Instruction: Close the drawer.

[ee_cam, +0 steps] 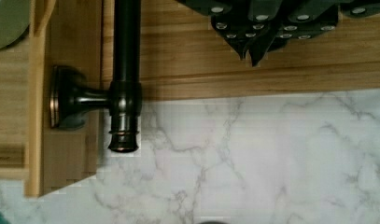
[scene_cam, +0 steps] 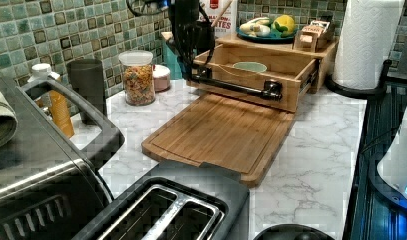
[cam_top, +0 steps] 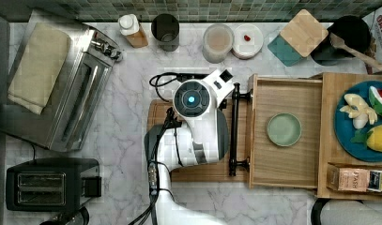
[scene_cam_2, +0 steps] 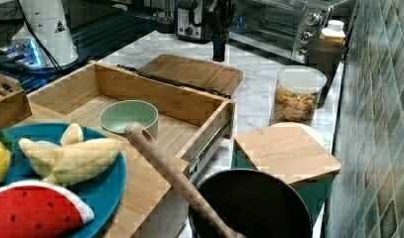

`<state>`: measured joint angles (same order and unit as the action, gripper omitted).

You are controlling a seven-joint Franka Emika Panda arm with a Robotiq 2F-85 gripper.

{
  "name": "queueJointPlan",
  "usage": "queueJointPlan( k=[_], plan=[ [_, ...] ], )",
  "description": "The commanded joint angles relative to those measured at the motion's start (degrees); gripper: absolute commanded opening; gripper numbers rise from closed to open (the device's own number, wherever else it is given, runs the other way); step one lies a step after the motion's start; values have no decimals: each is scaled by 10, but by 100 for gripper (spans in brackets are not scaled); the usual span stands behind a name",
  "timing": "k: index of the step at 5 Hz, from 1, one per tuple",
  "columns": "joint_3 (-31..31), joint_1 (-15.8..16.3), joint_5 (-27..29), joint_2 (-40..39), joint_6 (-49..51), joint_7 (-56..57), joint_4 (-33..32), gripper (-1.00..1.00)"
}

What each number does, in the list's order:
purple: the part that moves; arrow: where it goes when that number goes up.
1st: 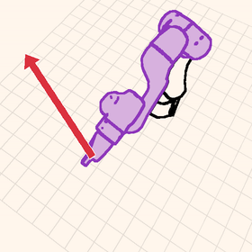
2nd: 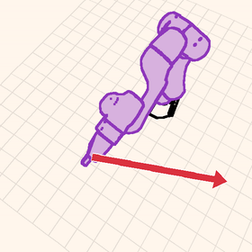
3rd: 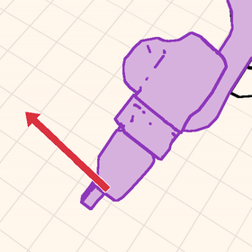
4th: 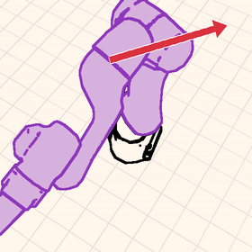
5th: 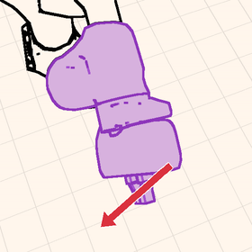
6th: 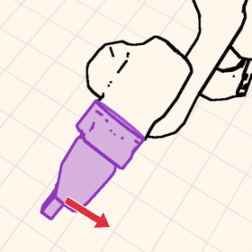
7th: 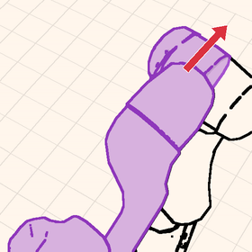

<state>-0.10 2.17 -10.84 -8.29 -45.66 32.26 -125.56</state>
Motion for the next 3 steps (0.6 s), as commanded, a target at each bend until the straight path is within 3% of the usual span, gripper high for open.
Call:
queueJointPlan(
  k=[1, 3],
  plan=[
    [25, -4, -62, -2, -28, 25, -44, -100],
    [53, -42, -72, -6, -95, 59, -80, -100]
  ],
)
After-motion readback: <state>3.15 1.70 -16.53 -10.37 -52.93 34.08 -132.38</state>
